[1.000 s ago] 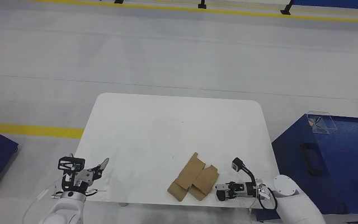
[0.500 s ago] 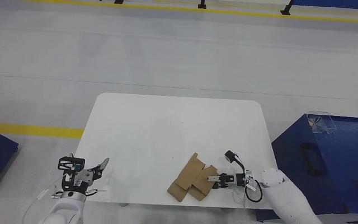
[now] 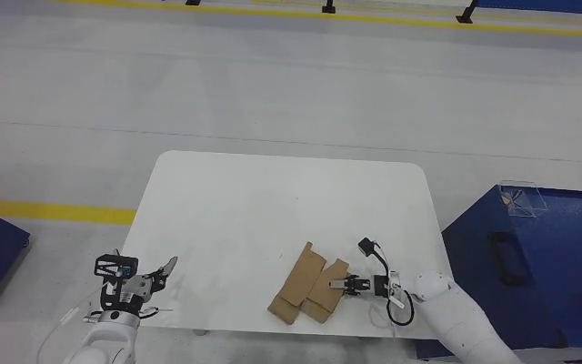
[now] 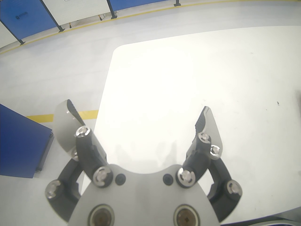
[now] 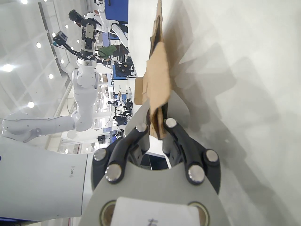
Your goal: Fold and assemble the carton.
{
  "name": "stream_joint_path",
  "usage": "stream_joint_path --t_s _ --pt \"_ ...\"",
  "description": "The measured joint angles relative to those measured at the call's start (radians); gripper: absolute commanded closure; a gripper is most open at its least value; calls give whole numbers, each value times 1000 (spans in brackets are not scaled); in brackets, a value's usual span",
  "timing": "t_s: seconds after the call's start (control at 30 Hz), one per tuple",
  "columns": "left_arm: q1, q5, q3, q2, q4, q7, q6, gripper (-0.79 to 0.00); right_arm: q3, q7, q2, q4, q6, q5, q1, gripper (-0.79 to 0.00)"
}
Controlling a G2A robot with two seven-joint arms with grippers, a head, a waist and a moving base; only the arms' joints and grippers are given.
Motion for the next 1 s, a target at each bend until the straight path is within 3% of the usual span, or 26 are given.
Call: stream_joint_path --t_s 0.13,0.4,0.67,1.0 --pt "0 0 0 0 0 0 0 -785 -12 36 34 -106 36 24 37 0" --pt "0 0 0 0 0 0 0 -785 43 223 115 -458 223 115 209 0" --pt "0 0 0 0 0 0 0 -785 106 314 160 -768 314 181 301 0" --pt "0 0 0 0 0 0 0 -785 223 343 194 -924 344 242 293 0"
